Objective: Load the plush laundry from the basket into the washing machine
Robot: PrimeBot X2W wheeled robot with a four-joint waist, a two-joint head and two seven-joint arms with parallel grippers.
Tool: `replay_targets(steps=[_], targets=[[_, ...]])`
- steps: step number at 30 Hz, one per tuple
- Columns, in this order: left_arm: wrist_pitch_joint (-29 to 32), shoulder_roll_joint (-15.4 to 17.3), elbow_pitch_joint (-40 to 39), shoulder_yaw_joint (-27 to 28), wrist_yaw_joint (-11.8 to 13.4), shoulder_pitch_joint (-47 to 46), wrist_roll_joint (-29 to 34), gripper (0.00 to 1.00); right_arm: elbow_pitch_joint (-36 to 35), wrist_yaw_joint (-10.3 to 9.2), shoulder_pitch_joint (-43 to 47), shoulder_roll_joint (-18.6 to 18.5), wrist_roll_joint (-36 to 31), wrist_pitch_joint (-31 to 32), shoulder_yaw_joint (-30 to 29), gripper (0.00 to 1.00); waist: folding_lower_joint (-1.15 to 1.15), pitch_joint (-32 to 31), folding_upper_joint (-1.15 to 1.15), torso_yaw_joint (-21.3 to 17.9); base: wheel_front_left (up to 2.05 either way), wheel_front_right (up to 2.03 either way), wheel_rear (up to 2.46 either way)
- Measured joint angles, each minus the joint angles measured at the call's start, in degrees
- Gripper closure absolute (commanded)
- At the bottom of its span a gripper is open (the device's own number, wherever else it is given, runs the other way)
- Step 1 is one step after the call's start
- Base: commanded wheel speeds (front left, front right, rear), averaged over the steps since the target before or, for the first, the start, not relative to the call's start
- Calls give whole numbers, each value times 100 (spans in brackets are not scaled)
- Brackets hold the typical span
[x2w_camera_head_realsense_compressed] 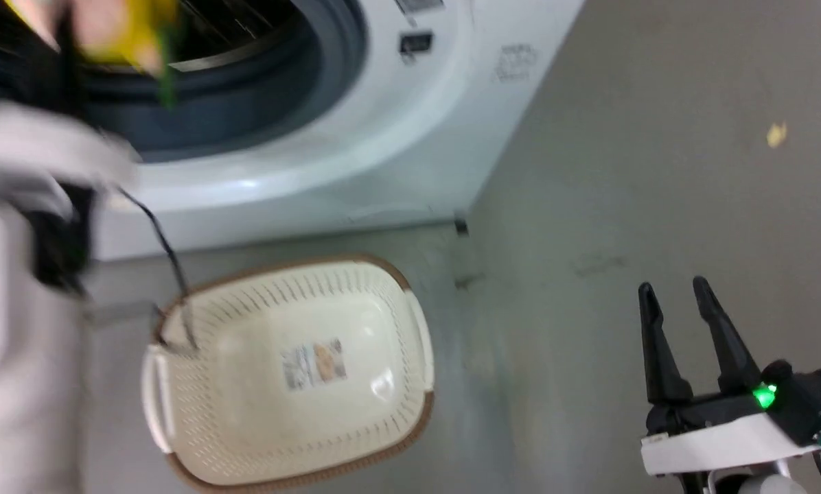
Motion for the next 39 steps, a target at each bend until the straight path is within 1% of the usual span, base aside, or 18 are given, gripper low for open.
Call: replay_targets(steps=[5, 10, 13, 18, 21, 24, 25, 26, 28, 29, 30, 31, 33, 34, 36, 37, 38, 39], targets=[[847, 554, 702, 32, 4, -1256, 20, 100, -26, 0, -163, 1, 78, 0, 210, 0, 0, 639, 0, -268, 0, 0, 0], [1371, 1001, 1443, -14, 5, -2181, 143, 100, -57, 0, -246, 1, 130, 0, 237, 0, 0, 1144, 0, -558, 0, 0, 0], [1540, 1227, 1851, -90, 24, -2513, 255, 100, -56, 0, -347, 1, 194, 0, 267, 0, 0, 1346, 0, -749, 0, 0, 0], [1672, 1328, 2368, -277, 52, -2838, 436, 100, -55, 0, -459, 0, 285, 0, 274, 0, 0, 1616, 0, -947, 0, 0, 0], [1532, 1321, 2539, -330, 57, -2940, 482, 100, -56, 0, -524, 0, 283, 0, 303, 0, -1, 1677, 0, -987, 0, 0, 0], [1302, 1271, 2789, -377, 52, -2952, 478, 100, -57, 0, -528, 0, 272, 0, 286, 0, -1, 1589, 0, -939, 0, 0, 0], [1302, 1271, 2789, -377, 52, -2952, 478, 61, -57, 0, -528, 0, 272, 0, 286, 0, -1, 1589, 0, -939, 0, 0, 0], [1220, 1245, 2843, -391, 49, -2941, 471, 0, -57, 0, -530, 0, 249, 0, 271, 0, -1, 1548, 0, -920, 0, 0, 0], [1003, 1161, 2924, -423, 48, -2870, 464, 0, -57, 0, -536, 1, 168, 0, 225, 0, -1, 1442, 0, -871, 0, 0, 0], [769, 1042, 2996, -455, 36, -2733, 457, 0, -57, 0, -537, 1, 86, 0, 179, 0, -1, 1303, 0, -814, 0, 0, 0], [769, 1042, 2996, -455, 36, -2733, 457, 0, -57, 0, -537, 1, 86, 0, 179, 0, -1, 1303, 0, -814, 0, 0, 0], [520, 922, 3054, -522, -7, -2535, 423, 0, -52, 0, -536, 1, -3, 0, 127, 0, -1, 1125, 0, -751, 0, 0, 0], [383, 869, 3072, -578, -29, -2418, 430, 0, -45, 0, -534, 1, -52, 0, 102, 0, -2, 1025, 0, -716, 0, 0, 0], [87, 756, 3077, -647, -67, -2158, 414, 0, -24, 0, -516, 0, -145, 0, 68, 0, -2, 797, 0, -643, 0, 0, 0], [-522, 366, 2929, -745, -140, -1529, 224, 0, 7, 0, -439, 0, -368, 0, -1, 0, -2, 253, 0, -472, 0, 0, 0], [-624, 286, 2825, -805, -153, -1338, 205, 0, 11, 0, -375, 0, -413, 0, -22, 0, -3, 106, 0, -424, 0, 0, 0], [-624, 286, 2825, -805, -153, -1338, 205, 0, 11, 0, -375, 0, -413, 0, -22, 0, -3, 106, 0, -424, 0, 0, 0], [-766, 108, 2558, -854, -160, -916, 100, 0, 12, 1, -227, 1, -489, 0, -73, 0, -4, -195, 0, -318, 0, 0, 0]])
